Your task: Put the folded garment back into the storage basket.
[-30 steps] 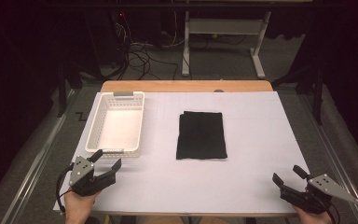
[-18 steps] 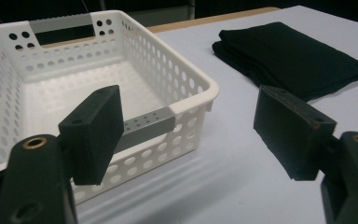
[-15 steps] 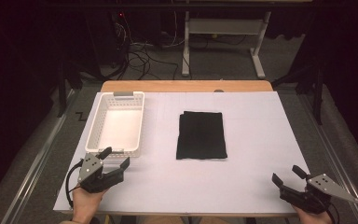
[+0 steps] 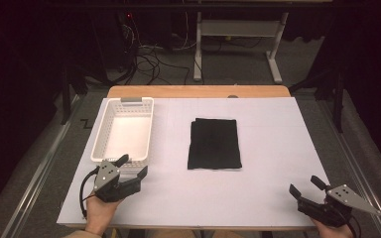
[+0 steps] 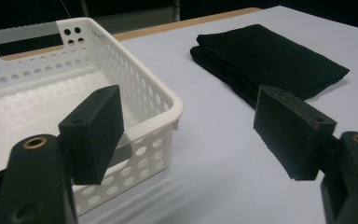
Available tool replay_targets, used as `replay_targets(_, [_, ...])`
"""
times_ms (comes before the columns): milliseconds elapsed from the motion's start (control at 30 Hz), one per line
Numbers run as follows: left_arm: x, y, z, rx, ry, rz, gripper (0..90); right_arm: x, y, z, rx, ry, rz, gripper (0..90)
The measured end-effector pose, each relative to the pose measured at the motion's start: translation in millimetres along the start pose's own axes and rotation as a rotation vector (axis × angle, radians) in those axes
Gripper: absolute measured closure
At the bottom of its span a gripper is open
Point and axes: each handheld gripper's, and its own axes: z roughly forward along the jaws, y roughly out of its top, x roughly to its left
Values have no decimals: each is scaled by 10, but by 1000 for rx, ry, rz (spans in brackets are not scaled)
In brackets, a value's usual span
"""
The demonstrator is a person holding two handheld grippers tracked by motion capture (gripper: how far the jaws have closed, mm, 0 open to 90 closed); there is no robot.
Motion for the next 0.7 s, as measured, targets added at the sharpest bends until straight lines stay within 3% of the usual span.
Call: replay_targets(700, [-194,73,209,14,-64,24,219,1,0,0,-2,2,1,193])
